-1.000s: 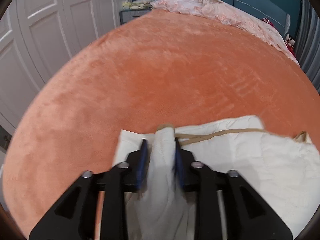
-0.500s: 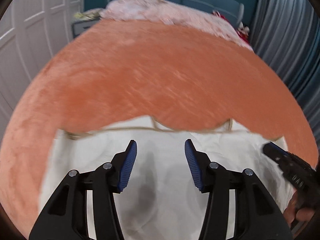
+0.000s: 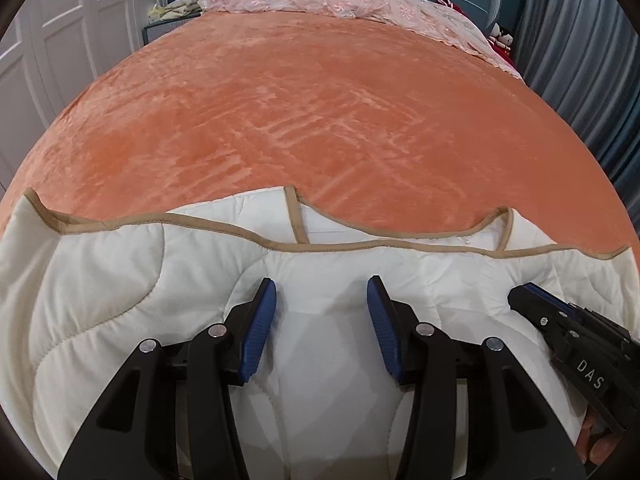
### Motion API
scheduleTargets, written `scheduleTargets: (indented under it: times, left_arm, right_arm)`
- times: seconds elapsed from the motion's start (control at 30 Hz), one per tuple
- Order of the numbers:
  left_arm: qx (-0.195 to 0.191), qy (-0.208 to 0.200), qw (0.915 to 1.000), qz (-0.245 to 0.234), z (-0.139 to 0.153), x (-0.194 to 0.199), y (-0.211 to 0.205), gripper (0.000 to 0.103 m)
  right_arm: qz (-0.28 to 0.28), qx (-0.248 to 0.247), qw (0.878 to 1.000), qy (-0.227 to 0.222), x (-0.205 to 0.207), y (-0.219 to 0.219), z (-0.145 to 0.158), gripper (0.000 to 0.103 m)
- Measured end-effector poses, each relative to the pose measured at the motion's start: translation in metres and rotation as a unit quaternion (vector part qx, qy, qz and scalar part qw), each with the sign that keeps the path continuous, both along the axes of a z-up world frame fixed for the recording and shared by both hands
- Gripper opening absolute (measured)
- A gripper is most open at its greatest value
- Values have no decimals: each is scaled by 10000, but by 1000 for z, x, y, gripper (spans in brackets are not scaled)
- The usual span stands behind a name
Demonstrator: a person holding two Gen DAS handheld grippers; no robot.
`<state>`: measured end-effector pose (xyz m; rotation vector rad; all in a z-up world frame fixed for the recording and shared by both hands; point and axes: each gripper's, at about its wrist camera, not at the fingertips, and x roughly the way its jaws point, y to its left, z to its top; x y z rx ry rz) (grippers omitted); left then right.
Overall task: Fold large clothes
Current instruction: 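Release the jacket and press the fold flat with both tools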
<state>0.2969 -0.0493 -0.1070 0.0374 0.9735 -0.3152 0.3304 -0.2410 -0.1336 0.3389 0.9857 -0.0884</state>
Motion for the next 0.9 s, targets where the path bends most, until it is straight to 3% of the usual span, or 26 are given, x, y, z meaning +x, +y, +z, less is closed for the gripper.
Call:
scheduleTargets:
  times: [0.9]
  left_arm:
    - [355, -382, 9986, 22, -13, -4, -14, 48]
  right_arm:
    - [-68, -87, 9998, -188, 6, 2, -9, 10]
